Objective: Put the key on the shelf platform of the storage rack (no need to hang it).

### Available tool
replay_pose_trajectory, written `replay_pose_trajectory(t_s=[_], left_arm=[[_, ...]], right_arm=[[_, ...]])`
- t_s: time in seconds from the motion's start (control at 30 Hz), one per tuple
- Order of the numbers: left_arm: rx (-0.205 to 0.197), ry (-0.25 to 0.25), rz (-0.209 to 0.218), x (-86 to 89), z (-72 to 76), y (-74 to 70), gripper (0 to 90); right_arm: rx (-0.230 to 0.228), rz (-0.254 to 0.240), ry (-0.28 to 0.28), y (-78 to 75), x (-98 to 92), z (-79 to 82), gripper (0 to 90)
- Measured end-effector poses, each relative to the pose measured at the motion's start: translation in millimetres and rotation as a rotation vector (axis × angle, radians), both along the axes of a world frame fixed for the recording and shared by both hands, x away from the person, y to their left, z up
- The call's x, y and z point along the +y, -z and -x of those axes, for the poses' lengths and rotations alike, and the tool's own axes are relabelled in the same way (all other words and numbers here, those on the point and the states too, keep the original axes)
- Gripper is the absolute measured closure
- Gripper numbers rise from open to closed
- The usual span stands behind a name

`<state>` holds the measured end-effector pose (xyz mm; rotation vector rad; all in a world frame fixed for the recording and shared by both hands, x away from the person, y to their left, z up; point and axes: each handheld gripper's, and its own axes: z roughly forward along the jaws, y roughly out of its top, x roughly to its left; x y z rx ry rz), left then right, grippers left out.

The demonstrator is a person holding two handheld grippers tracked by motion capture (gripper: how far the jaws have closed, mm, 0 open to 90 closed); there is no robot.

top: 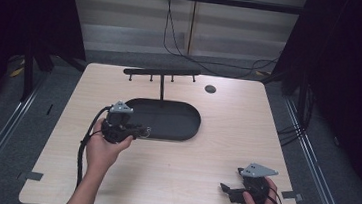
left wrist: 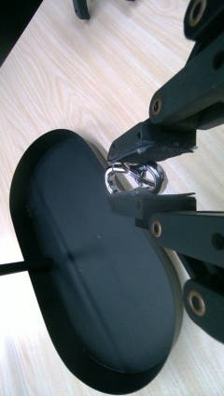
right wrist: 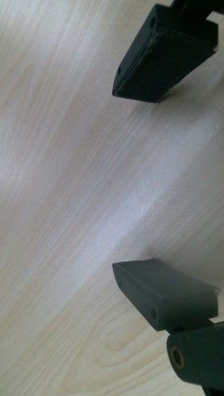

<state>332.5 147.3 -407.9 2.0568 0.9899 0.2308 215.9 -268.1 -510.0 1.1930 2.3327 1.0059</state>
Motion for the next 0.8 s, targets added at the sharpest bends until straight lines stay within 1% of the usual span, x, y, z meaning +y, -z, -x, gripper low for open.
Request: replay_pose_trajectory(t_s=[0.03, 0.07, 0.17, 0.2, 0.23, 0.3, 0.43, 0.47, 0.67, 0.77, 0.8], left_arm=[[-0.004, 0.001, -0.005, -1.1, -2.3, -0.3, 73.8], [-0.003, -0.008, 0.002, -2.5, -3.0, -0.4, 73.9], [-0.008, -0.005, -0.005, -3.3, -5.6, -0.9, 73.8], [-0.008, -0.009, -0.001, -4.7, -7.5, -0.7, 73.8], [-0.007, -0.007, -0.008, -5.3, -8.8, -0.6, 73.9], [-0.010, -0.018, 0.003, -7.2, -11.2, 0.3, 73.9], [-0.014, -0.020, 0.001, -9.1, -15.1, -0.5, 73.8], [-0.019, -0.024, 0.008, -10.4, -17.6, -1.5, 73.8], [-0.026, -0.033, 0.009, -14.5, -23.5, -1.1, 73.8], [-0.028, -0.039, 0.008, -16.5, -26.9, 0.1, 73.8], [-0.023, -0.040, 0.008, -17.3, -28.0, 0.6, 73.8]], right_arm=[[0.000, 0.000, 0.000, 0.0, 0.0, 0.0, 12.8], [-0.001, 0.000, -0.001, 0.0, 0.0, -0.1, 12.8], [0.000, 0.000, 0.000, 0.0, 0.0, 0.0, 12.8], [0.000, 0.000, 0.000, 0.0, 0.0, 0.0, 12.8], [0.000, 0.000, -0.001, 0.0, 0.0, 0.0, 12.8], [0.000, 0.000, 0.000, 0.0, 0.0, 0.0, 12.8], [0.000, 0.000, 0.000, 0.0, 0.0, 0.0, 12.8], [0.000, 0.000, 0.000, 0.0, 0.0, 0.0, 12.8], [0.000, 0.000, 0.000, 0.0, 0.0, 0.0, 12.8], [0.000, 0.000, 0.000, 0.0, 0.0, 0.0, 12.8], [-0.001, 0.000, -0.001, 0.0, 0.0, 0.0, 12.8]])
